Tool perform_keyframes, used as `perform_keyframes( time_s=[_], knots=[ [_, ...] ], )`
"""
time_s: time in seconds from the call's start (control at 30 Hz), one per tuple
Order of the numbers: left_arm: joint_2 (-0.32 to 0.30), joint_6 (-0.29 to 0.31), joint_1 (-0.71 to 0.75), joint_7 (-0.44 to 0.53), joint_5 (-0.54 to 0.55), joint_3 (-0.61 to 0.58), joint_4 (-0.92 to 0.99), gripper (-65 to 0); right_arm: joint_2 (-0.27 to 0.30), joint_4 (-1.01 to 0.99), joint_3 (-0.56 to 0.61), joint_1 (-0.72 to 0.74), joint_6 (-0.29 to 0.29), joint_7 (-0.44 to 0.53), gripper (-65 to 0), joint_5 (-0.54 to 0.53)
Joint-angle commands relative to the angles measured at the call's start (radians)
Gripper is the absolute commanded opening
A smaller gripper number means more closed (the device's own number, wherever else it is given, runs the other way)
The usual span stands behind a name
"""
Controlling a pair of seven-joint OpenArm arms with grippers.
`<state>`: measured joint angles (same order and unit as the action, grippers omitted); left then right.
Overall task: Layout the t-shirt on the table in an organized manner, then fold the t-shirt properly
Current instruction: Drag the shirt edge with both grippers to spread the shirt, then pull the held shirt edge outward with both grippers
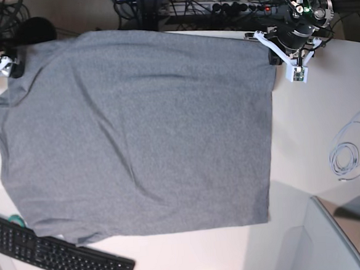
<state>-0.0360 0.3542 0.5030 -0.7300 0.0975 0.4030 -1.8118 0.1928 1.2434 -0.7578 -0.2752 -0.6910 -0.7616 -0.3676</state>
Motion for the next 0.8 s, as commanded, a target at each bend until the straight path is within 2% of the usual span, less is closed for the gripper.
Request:
perform_keyframes(
  time_s=[0.0, 0.1, 0.33, 0.43, 0.57, 0.77],
  knots=[
    [-0.003, -0.004, 0.006, 0.011, 0.001, 0.003, -0.015, -65.0, -0.013, -0.001, 0.002, -0.008, -0.007, -0.039, -24.0, 0.006],
    [-0.003, -0.004, 0.007, 0.011, 0.001, 0.003, -0.015, -65.0, -0.019, 0.014, 0.002, -0.016, -0.007, -0.042, -33.2, 0.006],
    [-0.003, -0.004, 0.007, 0.011, 0.001, 0.003, -0.015, -65.0, -0.020, 0.066, 0.001, -0.023, -0.007, -0.045, -63.9, 0.006],
    [-0.003, -0.004, 0.007, 0.011, 0.001, 0.003, -0.015, -65.0, -0.022, 0.115, -0.021, -0.037, -0.007, -0.080, -64.1, 0.005],
    [-0.003, -0.004, 0.007, 0.011, 0.001, 0.003, -0.015, -65.0, -0.069, 0.244, -0.098, -0.042, -0.007, -0.164, -64.5, 0.006],
    [-0.003, -0.004, 0.010, 0.008, 0.001, 0.003, -0.024, -65.0, -0.092, 0.398, -0.111, -0.045, -0.007, -0.296, -64.5, 0.006]
  ],
)
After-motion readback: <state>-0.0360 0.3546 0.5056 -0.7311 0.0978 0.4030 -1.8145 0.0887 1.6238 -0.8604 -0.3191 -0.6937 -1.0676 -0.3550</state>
